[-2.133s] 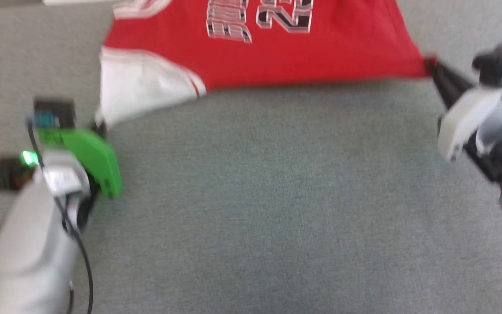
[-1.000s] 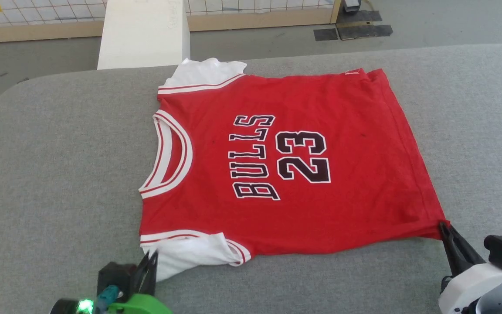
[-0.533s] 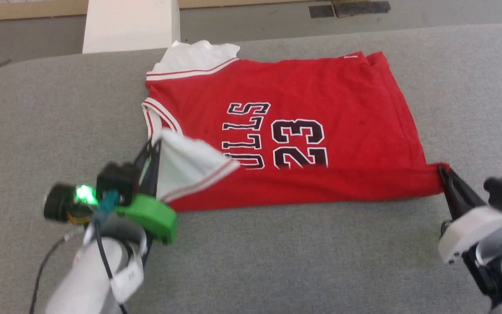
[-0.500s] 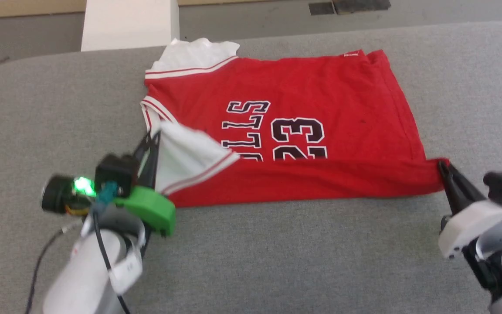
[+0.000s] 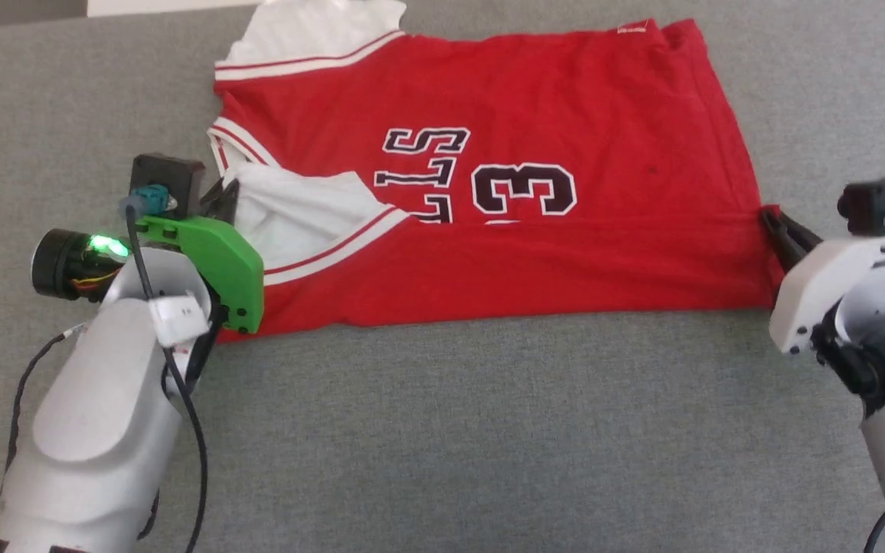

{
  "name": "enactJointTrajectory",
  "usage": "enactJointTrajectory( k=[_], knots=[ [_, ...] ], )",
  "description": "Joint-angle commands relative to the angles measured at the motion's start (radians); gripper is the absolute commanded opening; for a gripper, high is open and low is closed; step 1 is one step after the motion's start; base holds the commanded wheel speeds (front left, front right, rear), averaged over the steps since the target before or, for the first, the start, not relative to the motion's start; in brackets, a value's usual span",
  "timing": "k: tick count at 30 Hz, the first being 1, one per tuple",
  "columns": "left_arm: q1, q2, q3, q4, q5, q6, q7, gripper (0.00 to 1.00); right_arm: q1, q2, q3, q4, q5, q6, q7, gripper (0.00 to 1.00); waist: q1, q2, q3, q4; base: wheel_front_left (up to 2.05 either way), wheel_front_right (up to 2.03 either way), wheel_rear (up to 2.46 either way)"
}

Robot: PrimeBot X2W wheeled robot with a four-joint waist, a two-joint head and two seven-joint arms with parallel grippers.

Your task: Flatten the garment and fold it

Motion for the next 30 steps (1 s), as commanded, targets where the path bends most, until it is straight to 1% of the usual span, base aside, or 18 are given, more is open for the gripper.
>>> enactJointTrajectory(
  k=[1, 6, 9, 10, 11, 12, 13, 14, 15, 16, 19, 20, 22, 24, 26, 30],
  knots=[
    [-0.023, 0.003, 0.005, 0.023, -0.022, -0.007, 0.035, 0.00, -0.035, -0.002, 0.006, 0.017, 0.024, -0.002, 0.024, 0.00, 0.0000, -0.0001, 0.039, -0.005, 0.00, 0.00, 0.00],
    [-0.026, -0.012, 0.020, 0.104, -0.127, -0.021, 0.253, 0.00, -0.108, -0.012, 0.052, 0.089, 0.104, -0.002, 0.180, 0.00, 0.0000, -0.0001, 0.059, -0.006, 0.00, 0.00, 0.00],
    [-0.015, -0.023, 0.041, 0.105, -0.182, -0.007, 0.340, 0.00, -0.130, -0.017, 0.064, 0.111, 0.154, -0.002, 0.273, 0.00, 0.0000, -0.0001, 0.057, -0.005, 0.00, 0.00, 0.00],
    [-0.010, -0.024, 0.044, 0.092, -0.190, -0.002, 0.347, 0.22, -0.134, -0.020, 0.063, 0.114, 0.170, -0.002, 0.299, 0.00, 0.0000, -0.0001, 0.053, -0.003, 0.00, 0.00, 0.00],
    [-0.005, -0.024, 0.049, 0.077, -0.190, 0.002, 0.335, 0.54, -0.136, -0.022, 0.060, 0.111, 0.181, -0.002, 0.310, 0.15, 0.0000, -0.0001, 0.048, -0.001, 0.00, 0.00, 0.00],
    [-0.001, -0.022, 0.054, 0.056, -0.181, 0.009, 0.303, 1.00, -0.135, -0.024, 0.056, 0.102, 0.192, -0.002, 0.312, 0.64, 0.0000, -0.0001, 0.041, 0.001, 0.00, 0.00, 0.00],
    [0.004, -0.021, 0.062, 0.040, -0.173, 0.016, 0.264, 1.00, -0.131, -0.026, 0.051, 0.093, 0.198, -0.002, 0.303, 0.90, 0.0000, -0.0001, 0.033, 0.003, 0.00, 0.00, 0.00],
    [0.014, -0.023, 0.068, 0.024, -0.163, 0.022, 0.214, 1.00, -0.122, -0.028, 0.044, 0.080, 0.203, -0.002, 0.285, 1.00, 0.0000, -0.0001, 0.023, 0.006, 0.00, 0.00, 0.00],
    [0.050, -0.031, 0.085, -0.019, -0.129, 0.041, 0.050, 1.00, -0.085, -0.026, 0.020, 0.043, 0.214, -0.002, 0.208, 1.00, 0.0000, -0.0001, -0.009, 0.013, 0.00, 0.00, 0.00],
    [0.068, -0.034, 0.091, -0.032, -0.111, 0.053, -0.019, 1.00, -0.066, -0.025, 0.013, 0.025, 0.215, -0.002, 0.170, 1.00, 0.0000, -0.0001, -0.025, 0.016, 0.00, 0.00, 0.00],
    [0.127, -0.056, 0.111, -0.059, -0.090, 0.081, -0.184, 1.00, -0.006, -0.014, -0.008, -0.025, 0.216, -0.002, 0.057, 1.00, 0.0000, -0.0001, -0.065, 0.020, 0.00, 0.00, 0.00],
    [0.154, -0.065, 0.115, -0.070, -0.087, 0.083, -0.241, 1.00, 0.021, -0.007, -0.018, -0.042, 0.215, -0.002, 0.014, 1.00, 0.0000, -0.0001, -0.082, 0.020, 0.00, 0.00, 0.00],
    [0.207, -0.088, 0.122, -0.081, -0.094, 0.090, -0.313, 1.00, 0.072, 0.008, -0.037, -0.074, 0.210, -0.002, -0.057, 1.00, 0.0000, -0.0001, -0.107, 0.022, 0.00, 0.00, 0.00],
    [0.258, -0.107, 0.125, -0.084, -0.099, 0.103, -0.357, 1.00, 0.122, 0.027, -0.058, -0.108, 0.201, -0.002, -0.132, 1.00, 0.0000, -0.0001, -0.129, 0.021, 0.00, 0.00, 0.00],
    [0.302, -0.127, 0.134, -0.083, -0.115, 0.119, -0.375, 1.00, 0.171, 0.049, -0.075, -0.143, 0.185, -0.002, -0.203, 1.00, 0.0000, -0.0001, -0.147, 0.019, 0.00, 0.00, 0.00],
    [0.363, -0.154, 0.150, -0.071, -0.140, 0.172, -0.347, 1.00, 0.253, 0.090, -0.081, -0.207, 0.154, -0.002, -0.318, 1.00, 0.0000, -0.0001, -0.167, 0.009, 0.00, 0.00, 0.00]
  ],
)
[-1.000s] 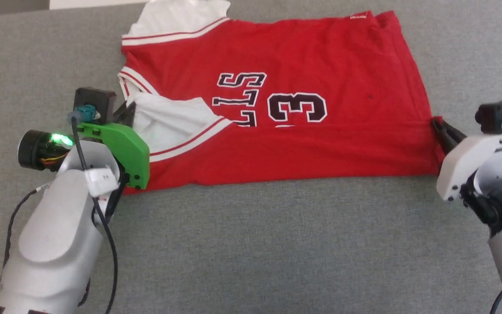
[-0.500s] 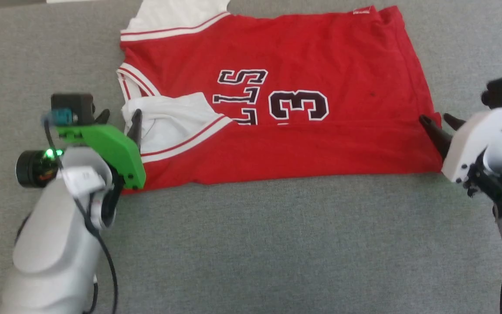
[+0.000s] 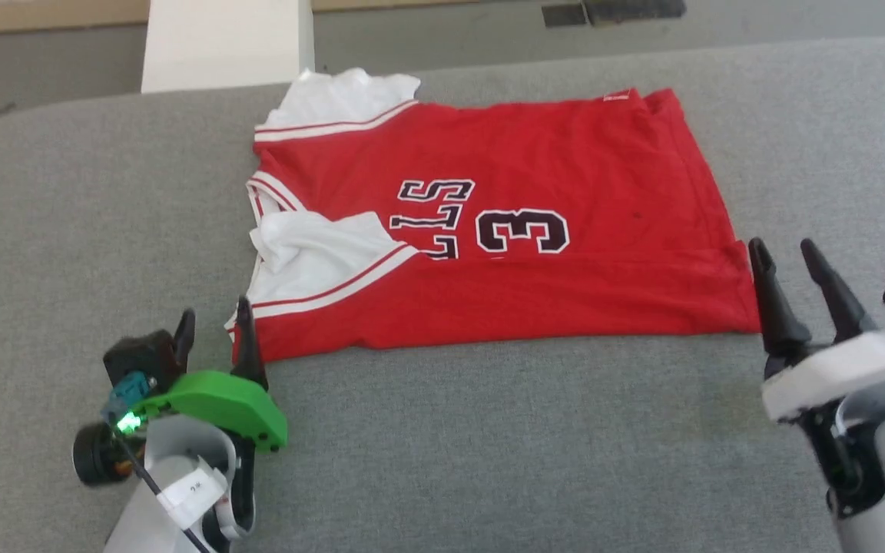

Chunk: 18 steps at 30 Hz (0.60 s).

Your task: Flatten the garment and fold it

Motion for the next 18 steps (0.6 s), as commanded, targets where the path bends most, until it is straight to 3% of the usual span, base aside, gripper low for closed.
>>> enactJointTrajectory(
  k=[1, 10, 15, 17, 18],
  knots=[
    [0.017, -0.004, 0.008, 0.006, -0.014, 0.018, 0.022, 1.00, 0.027, 0.011, 0.000, -0.016, -0.019, -0.001, -0.030, 1.00, 0.0000, 0.0000, -0.022, -0.008, 0.00, 0.00, 0.00],
    [0.007, 0.001, 0.024, 0.023, -0.055, 0.105, 0.218, 1.00, 0.107, 0.073, -0.010, -0.079, -0.072, -0.001, -0.090, 1.00, 0.0000, 0.0000, -0.028, -0.042, 0.00, 0.00, 0.00],
    [-0.022, 0.015, 0.016, 0.046, -0.076, 0.142, 0.368, 1.00, 0.112, 0.079, -0.004, -0.091, -0.088, -0.001, -0.078, 1.00, 0.0000, 0.0000, -0.016, -0.069, 0.00, 0.00, 0.00],
    [-0.024, 0.025, -0.007, 0.052, -0.097, 0.142, 0.482, 1.00, 0.106, 0.084, -0.002, -0.096, -0.094, -0.001, -0.073, 1.00, 0.0000, 0.0000, -0.011, -0.087, 0.00, 0.00, 0.00],
    [-0.024, 0.029, -0.013, 0.049, -0.100, 0.139, 0.501, 0.61, 0.106, 0.085, -0.003, -0.096, -0.094, -0.001, -0.072, 1.00, 0.0000, 0.0000, -0.010, -0.089, 0.00, 0.00, 0.00]
  ],
)
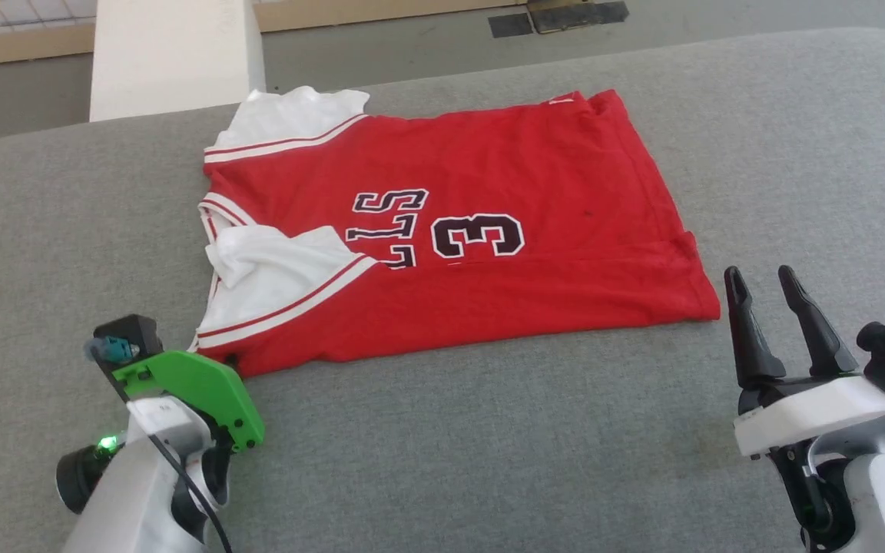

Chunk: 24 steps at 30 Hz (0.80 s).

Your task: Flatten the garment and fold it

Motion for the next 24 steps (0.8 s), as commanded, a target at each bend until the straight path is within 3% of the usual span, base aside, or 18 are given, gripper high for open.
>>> enactJointTrajectory(
  k=[1, 2, 10, 17, 24],
  knots=[
    [0.009, -0.006, -0.019, 0.009, -0.014, -0.005, 0.028, 0.22, 0.001, 0.006, -0.001, -0.006, -0.008, -0.002, 0.002, 1.00, 0.0000, 0.0000, 0.005, -0.008, 0.00, 0.00, 0.00],
    [0.009, -0.003, -0.021, 0.002, -0.014, -0.009, 0.032, 0.00, 0.001, 0.007, -0.002, -0.006, -0.010, -0.002, 0.003, 1.00, 0.0000, 0.0000, 0.006, -0.009, 0.00, 0.00, 0.00],
    [0.016, -0.002, -0.030, -0.048, -0.008, -0.011, 0.011, 0.00, -0.055, 0.041, -0.076, 0.076, -0.039, -0.002, 0.104, 1.00, 0.0000, 0.0000, 0.022, 0.006, 0.00, 0.00, 0.00],
    [-0.004, -0.002, -0.043, -0.060, -0.002, -0.023, -0.004, 0.00, -0.209, 0.087, -0.184, 0.277, -0.052, -0.002, 0.444, 1.00, 0.0000, 0.0000, 0.044, 0.037, 0.00, 0.00, 0.00],
    [-0.018, -0.010, -0.056, -0.057, -0.001, -0.037, -0.022, 0.00, -0.313, 0.103, -0.268, 0.374, -0.183, -0.002, 0.736, 1.00, 0.0000, 0.0000, 0.061, 0.065, 0.00, 0.00, 0.00]
  ],
)
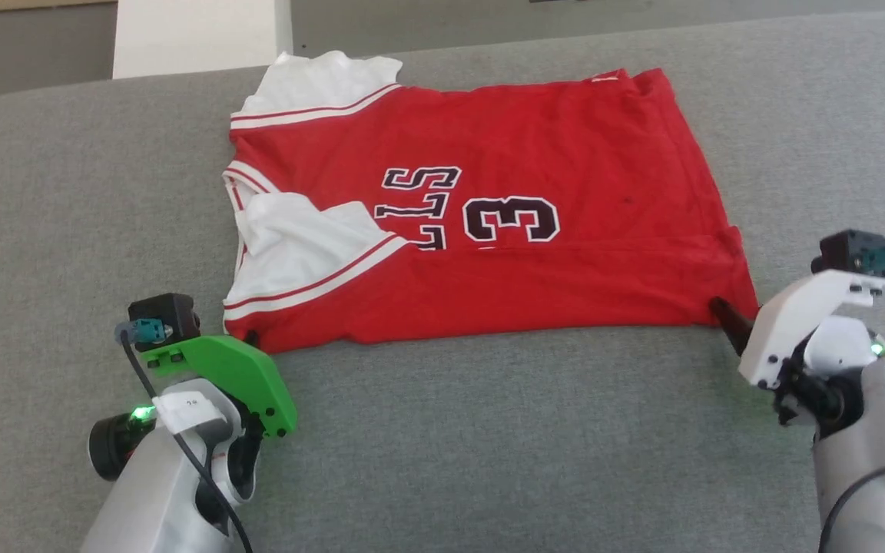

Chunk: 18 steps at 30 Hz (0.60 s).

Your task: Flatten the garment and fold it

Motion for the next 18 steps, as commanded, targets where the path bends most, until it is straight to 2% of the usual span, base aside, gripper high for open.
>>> enactJointTrajectory(
  k=[1, 2, 4, 5, 10, 14, 18],
  knots=[
    [0.000, -0.005, -0.007, 0.013, 0.005, -0.008, -0.003, 0.00, -0.011, 0.009, -0.011, 0.011, -0.019, -0.001, 0.045, 0.87, 0.0000, 0.0000, 0.006, 0.008, 0.00, 0.00, 0.00],
    [0.000, -0.006, -0.008, 0.015, 0.004, -0.010, -0.006, 0.00, -0.016, 0.011, -0.018, 0.010, -0.031, -0.001, 0.085, 0.37, 0.0000, 0.0000, 0.007, 0.010, 0.00, 0.00, 0.00],
    [0.000, -0.006, -0.010, 0.018, 0.004, -0.013, -0.011, 0.00, -0.019, 0.014, -0.029, -0.004, -0.052, -0.001, 0.149, 0.00, 0.0000, 0.0000, 0.008, 0.012, 0.00, 0.00, 0.00],
    [-0.003, -0.001, -0.015, 0.017, 0.015, -0.020, -0.035, 0.00, -0.013, 0.017, -0.035, -0.050, -0.063, -0.001, 0.197, 0.00, 0.0000, 0.0000, 0.003, 0.014, 0.00, 0.00, 0.00],
    [0.010, 0.021, -0.011, -0.001, 0.054, -0.018, -0.123, 0.00, 0.044, 0.018, -0.008, -0.190, -0.051, -0.001, 0.122, 0.00, 0.0000, 0.0000, -0.033, 0.013, 0.00, 0.00, 0.00],
    [0.074, 0.041, -0.014, -0.042, 0.071, 0.002, -0.138, 0.00, 0.131, 0.017, -0.001, -0.293, -0.035, -0.001, 0.101, 0.00, 0.0000, 0.0000, -0.075, 0.012, 0.00, 0.00, 0.00],
    [0.166, 0.067, -0.023, -0.118, 0.080, 0.029, -0.110, 0.00, 0.229, 0.011, -0.023, -0.399, -0.020, -0.001, 0.121, 0.00, 0.0000, 0.0000, -0.108, 0.014, 0.00, 0.00, 0.00]
  ],
)
